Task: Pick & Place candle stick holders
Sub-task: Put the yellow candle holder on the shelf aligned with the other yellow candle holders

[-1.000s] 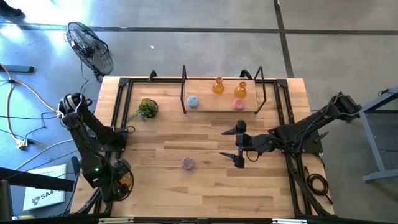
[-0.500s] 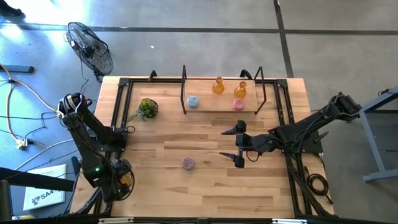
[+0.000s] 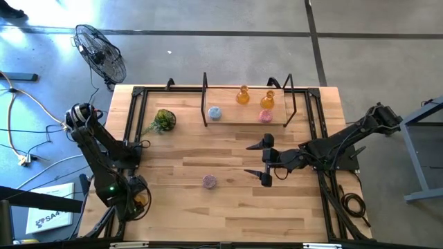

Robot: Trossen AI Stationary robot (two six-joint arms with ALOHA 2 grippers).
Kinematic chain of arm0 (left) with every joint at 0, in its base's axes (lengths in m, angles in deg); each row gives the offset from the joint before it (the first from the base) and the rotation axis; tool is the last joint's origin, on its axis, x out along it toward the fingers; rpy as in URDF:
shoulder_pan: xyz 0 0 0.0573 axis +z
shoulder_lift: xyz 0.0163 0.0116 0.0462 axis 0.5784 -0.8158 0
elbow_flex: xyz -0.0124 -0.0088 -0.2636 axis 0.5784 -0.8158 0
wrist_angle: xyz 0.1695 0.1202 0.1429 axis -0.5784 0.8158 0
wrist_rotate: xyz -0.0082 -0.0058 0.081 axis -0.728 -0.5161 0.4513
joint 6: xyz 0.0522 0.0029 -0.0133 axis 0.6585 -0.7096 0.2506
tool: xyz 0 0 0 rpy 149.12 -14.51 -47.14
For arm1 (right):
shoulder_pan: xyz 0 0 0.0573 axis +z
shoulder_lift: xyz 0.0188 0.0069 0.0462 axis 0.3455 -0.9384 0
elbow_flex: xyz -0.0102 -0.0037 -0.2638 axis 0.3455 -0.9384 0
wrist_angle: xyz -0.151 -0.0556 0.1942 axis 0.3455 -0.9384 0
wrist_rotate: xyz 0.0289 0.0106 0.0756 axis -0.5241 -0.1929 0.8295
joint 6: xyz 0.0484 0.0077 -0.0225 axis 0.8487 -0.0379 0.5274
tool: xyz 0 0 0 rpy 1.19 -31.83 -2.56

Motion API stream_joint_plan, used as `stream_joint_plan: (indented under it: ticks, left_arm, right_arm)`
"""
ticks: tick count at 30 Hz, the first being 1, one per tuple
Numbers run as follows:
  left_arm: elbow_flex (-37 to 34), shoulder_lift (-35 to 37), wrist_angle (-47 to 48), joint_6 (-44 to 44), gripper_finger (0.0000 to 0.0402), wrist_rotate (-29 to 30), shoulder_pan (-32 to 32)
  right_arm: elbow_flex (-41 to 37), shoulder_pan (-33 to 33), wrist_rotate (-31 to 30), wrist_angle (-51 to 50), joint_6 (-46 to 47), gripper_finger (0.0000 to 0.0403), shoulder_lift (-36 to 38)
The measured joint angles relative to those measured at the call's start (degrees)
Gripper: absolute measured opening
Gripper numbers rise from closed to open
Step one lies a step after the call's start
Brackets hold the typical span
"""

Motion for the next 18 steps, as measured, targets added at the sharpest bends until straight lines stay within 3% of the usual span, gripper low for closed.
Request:
stream_joint_plan:
  ticks: [11,18]
  left_arm:
    - [0.0,0.0,-3.2,1.4,0.0392,2.6,0.0]
    - [0.0,0.0,-4.4,1.4,0.0323,1.9,0.0]
  right_arm:
    - [0.0,0.0,0.0,0.8,0.0,0.0389,0.0]
    - [0.0,0.0,0.3,0.8,1.3,0.0389,0.0]
